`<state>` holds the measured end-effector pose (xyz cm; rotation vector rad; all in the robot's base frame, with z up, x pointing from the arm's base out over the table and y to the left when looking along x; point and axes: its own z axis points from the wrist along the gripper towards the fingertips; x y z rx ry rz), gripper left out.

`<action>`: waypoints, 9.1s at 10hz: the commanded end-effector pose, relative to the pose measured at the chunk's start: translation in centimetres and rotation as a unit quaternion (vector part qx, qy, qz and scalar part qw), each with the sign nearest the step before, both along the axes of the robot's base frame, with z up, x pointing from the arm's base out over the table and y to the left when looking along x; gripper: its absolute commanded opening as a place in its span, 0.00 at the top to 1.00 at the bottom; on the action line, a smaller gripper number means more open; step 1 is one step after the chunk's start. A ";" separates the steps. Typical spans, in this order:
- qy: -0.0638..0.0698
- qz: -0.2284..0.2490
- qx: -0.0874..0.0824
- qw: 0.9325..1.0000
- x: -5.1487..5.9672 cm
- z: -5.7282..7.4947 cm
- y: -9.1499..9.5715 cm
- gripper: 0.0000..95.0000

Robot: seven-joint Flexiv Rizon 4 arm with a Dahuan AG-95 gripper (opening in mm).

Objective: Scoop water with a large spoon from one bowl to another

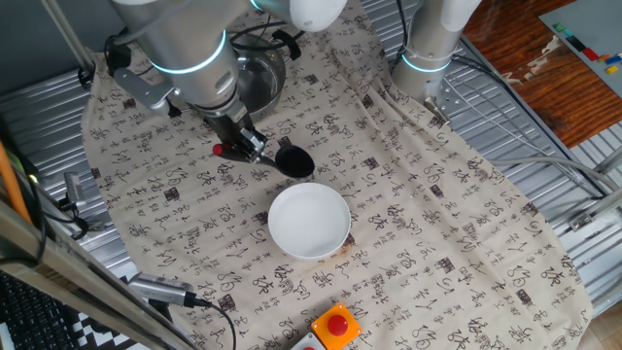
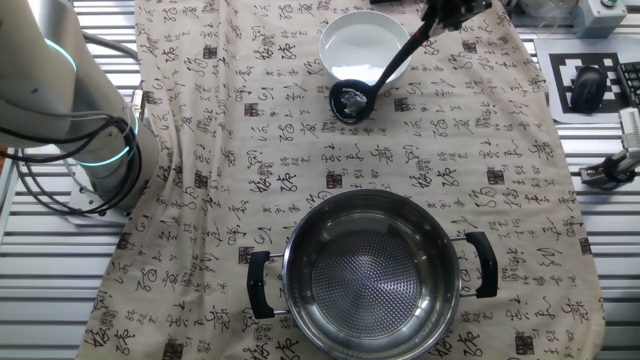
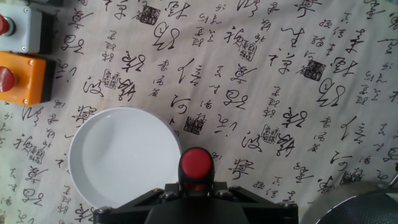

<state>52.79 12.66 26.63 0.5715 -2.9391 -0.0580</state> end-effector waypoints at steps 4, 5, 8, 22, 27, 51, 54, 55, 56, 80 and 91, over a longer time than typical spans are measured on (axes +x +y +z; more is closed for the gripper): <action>0.005 0.001 0.002 1.000 -0.2 0.4 -0.8 1.00; 0.011 0.003 0.002 1.000 -0.3 0.7 -1.3 1.00; 0.023 0.015 0.004 1.000 -0.6 1.4 -2.8 1.00; 0.046 0.058 0.017 0.997 -1.3 2.1 -8.2 1.00; 0.046 0.058 0.017 0.997 -1.3 2.1 -8.2 1.00; 0.034 0.123 0.033 0.991 -2.6 1.7 -19.9 1.00; 0.032 0.087 0.022 0.995 -2.6 1.7 -19.9 1.00; 0.033 0.081 0.018 0.996 -2.6 1.7 -19.9 1.00; 0.033 0.068 0.011 0.997 -2.6 1.7 -19.9 1.00; 0.024 0.138 -0.006 0.990 -2.4 -0.9 -28.4 1.00; 0.027 0.130 -0.032 0.991 -2.0 -3.1 -28.8 1.00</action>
